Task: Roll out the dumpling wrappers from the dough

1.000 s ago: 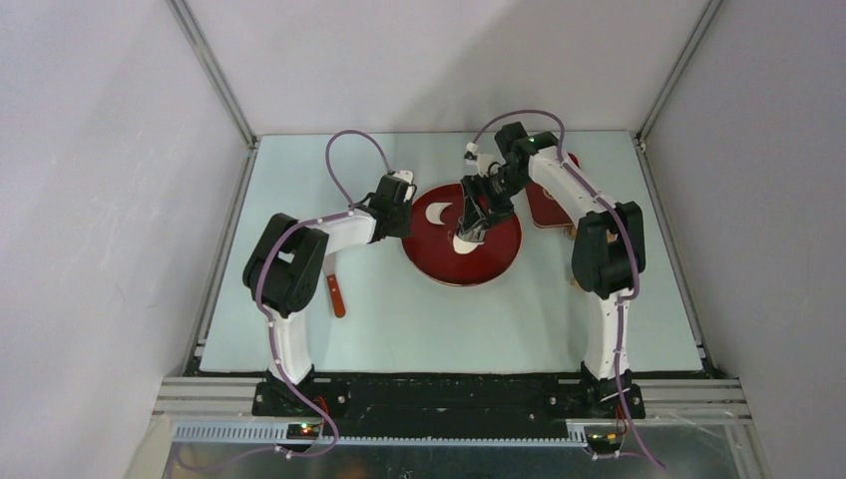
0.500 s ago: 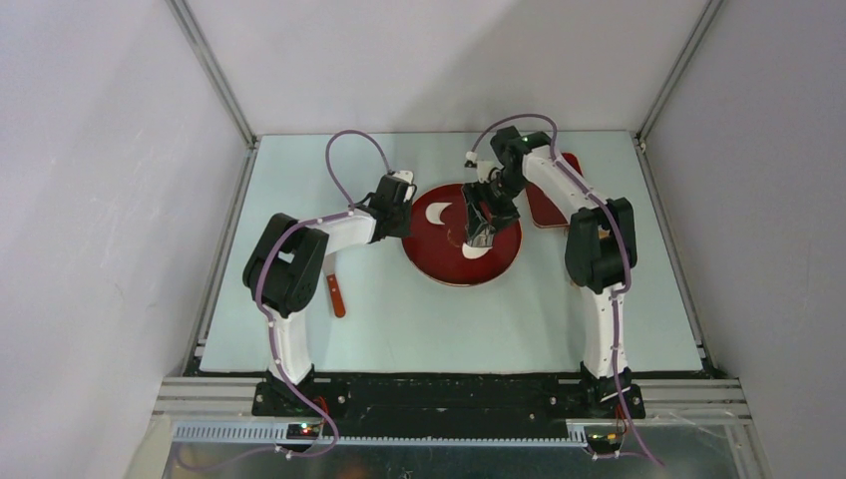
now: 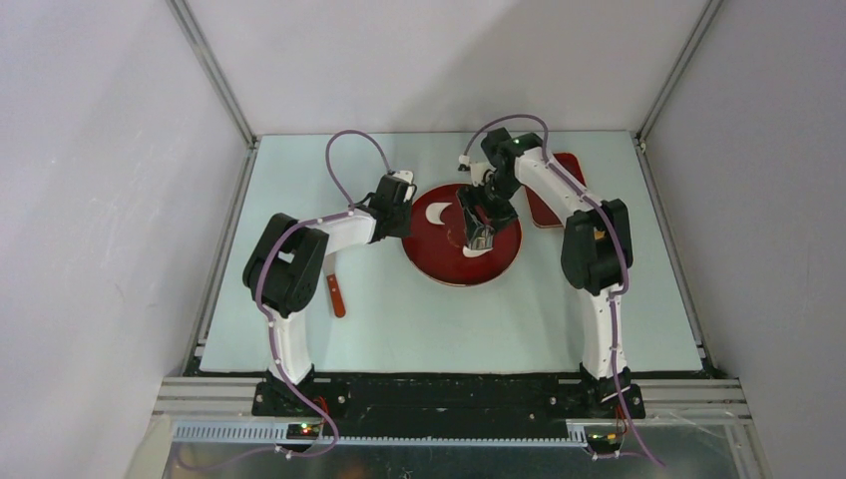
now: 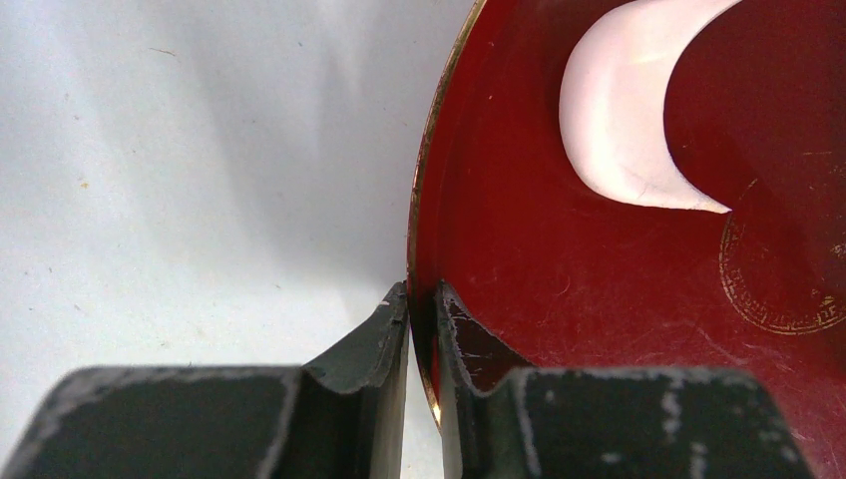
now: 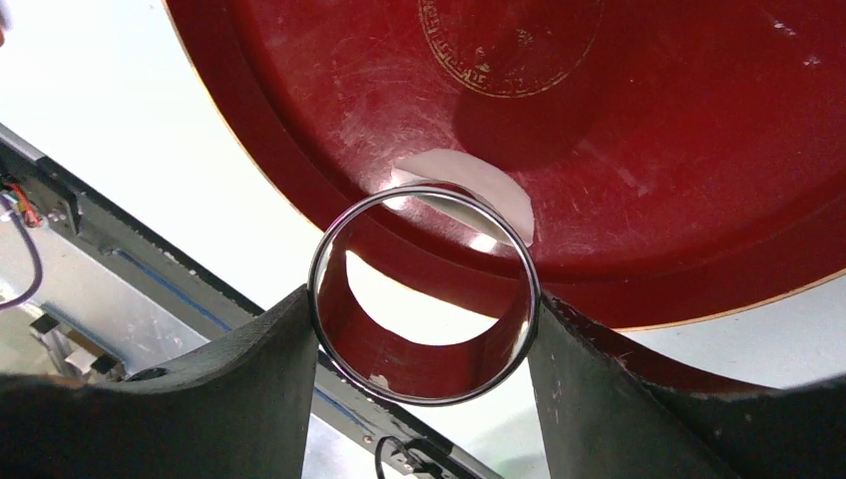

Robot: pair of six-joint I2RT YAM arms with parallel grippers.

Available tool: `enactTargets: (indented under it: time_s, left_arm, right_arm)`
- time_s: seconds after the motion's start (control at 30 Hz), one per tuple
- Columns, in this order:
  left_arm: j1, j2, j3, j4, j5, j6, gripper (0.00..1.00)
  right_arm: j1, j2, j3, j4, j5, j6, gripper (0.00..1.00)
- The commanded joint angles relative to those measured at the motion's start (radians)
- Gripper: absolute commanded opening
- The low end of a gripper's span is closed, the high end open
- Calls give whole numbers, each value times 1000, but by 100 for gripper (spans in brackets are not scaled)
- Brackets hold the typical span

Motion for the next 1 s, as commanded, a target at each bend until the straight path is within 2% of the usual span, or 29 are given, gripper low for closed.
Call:
enactTargets:
  time_s: [0.0,0.53,0.77,0.97]
  left_arm:
    - [6,-1,24,16,2,-15,19]
    - [6,0,26,16,3,-15,19]
    - [6,-1,25,17,1,-14,19]
    - [6,0,26,17,5,-15,19]
  right_arm:
    - [12,-53,36,15,77,-8,0]
    - [17,-51,111,72,130,3,0]
    - [12,-76,125,49,14,-8,0]
    - [28,-125,-23,97,61,-68,0]
